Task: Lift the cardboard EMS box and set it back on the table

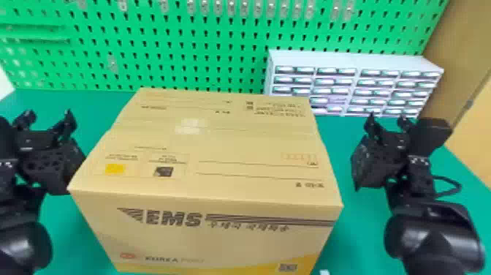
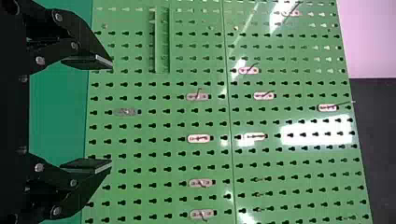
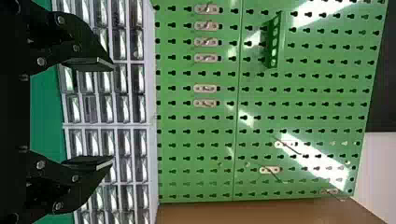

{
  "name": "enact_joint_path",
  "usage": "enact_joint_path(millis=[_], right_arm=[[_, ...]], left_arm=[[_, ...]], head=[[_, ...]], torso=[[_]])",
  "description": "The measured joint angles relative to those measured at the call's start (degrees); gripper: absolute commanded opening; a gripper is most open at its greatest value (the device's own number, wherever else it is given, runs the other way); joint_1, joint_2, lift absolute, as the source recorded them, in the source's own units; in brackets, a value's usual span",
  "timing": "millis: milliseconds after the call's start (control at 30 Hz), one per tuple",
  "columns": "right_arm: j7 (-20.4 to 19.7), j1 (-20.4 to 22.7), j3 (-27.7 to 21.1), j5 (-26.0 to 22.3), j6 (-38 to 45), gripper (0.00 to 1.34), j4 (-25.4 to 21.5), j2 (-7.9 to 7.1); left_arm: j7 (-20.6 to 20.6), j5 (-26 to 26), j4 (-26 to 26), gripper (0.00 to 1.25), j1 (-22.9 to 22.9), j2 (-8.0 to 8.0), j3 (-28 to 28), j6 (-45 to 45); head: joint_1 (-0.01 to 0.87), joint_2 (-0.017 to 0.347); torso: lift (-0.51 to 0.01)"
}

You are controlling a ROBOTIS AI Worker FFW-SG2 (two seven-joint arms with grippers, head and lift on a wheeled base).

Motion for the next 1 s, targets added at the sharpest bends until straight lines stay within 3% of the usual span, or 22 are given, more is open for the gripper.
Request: enact_joint_path(millis=[1000], right_arm=[[0.0, 0.3, -0.8, 0.2, 0.0, 0.79, -0.6, 0.26]], left_arm=[[0.0, 0.0, -0.4, 0.75, -0.2, 0.0, -0.3, 0.0]], head=[[0.678, -0.015]], torso=[[-0.094]])
